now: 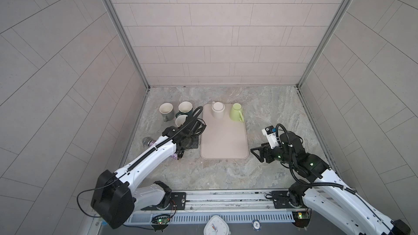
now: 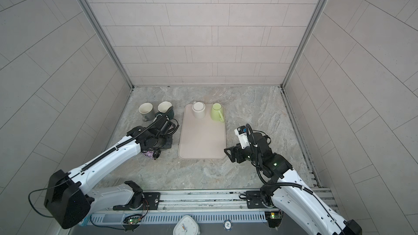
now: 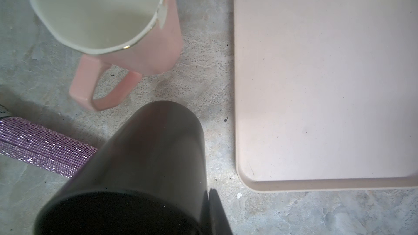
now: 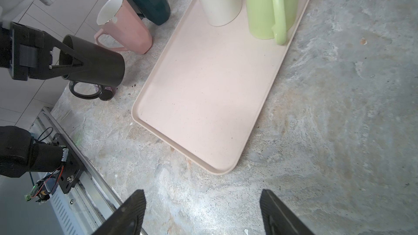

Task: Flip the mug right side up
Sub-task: 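Lift the black mug off the tray toward the pink mug with the left gripper, then set the black mug upright by the pink mug while the right gripper moves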

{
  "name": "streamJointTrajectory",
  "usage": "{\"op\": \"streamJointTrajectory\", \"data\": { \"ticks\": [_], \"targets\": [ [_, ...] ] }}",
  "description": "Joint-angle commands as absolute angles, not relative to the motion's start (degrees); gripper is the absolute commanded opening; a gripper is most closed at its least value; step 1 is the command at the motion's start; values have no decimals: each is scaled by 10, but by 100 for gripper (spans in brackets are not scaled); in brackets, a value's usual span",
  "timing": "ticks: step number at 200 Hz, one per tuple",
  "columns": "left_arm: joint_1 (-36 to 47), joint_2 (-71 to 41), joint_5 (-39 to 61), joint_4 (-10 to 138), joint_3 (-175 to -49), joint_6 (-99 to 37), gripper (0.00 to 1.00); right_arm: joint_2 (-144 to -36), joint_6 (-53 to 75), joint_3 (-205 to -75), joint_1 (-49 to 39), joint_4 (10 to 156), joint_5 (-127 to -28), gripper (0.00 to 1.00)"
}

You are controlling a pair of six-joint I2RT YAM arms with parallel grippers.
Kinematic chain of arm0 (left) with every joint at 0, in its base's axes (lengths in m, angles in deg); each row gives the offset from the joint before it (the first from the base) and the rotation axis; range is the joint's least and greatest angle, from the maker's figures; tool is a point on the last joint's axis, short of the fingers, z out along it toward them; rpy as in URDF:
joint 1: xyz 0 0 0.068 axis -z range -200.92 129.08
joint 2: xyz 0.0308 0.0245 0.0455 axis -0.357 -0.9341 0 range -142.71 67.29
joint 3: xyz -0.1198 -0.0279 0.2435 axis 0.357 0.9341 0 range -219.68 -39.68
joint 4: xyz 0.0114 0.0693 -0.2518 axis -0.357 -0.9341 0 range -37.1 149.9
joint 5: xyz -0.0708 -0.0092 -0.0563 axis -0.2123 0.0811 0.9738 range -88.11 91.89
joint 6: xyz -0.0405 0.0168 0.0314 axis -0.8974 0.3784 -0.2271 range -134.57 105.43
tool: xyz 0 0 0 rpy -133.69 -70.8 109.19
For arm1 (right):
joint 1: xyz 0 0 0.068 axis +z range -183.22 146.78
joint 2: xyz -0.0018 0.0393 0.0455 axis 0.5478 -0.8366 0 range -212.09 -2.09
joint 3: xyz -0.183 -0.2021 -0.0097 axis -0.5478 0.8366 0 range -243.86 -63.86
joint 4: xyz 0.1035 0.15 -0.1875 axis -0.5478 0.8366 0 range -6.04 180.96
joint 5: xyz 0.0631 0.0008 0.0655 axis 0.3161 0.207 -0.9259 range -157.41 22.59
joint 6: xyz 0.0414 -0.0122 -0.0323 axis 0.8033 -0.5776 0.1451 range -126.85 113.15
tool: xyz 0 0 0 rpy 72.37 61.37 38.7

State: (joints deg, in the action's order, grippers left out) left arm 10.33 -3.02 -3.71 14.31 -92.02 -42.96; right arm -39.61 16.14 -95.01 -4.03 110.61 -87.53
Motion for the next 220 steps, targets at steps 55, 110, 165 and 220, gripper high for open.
{"op": "streamJointTrajectory", "data": {
  "ticks": [55,110,165,220],
  "targets": [
    [84,-101,3,166,-960,-389,0,-506,140,-1016,-40,1135,-816,80],
    [70,-105,6,181,-958,-373,18,-618,123,-1077,-37,1089,-784,80],
    [61,-101,33,187,-961,-359,57,-701,119,-1137,-36,1051,-778,80],
    [62,-38,49,145,-988,-348,80,-833,76,-1225,-36,1026,-745,70]
  ]
}}
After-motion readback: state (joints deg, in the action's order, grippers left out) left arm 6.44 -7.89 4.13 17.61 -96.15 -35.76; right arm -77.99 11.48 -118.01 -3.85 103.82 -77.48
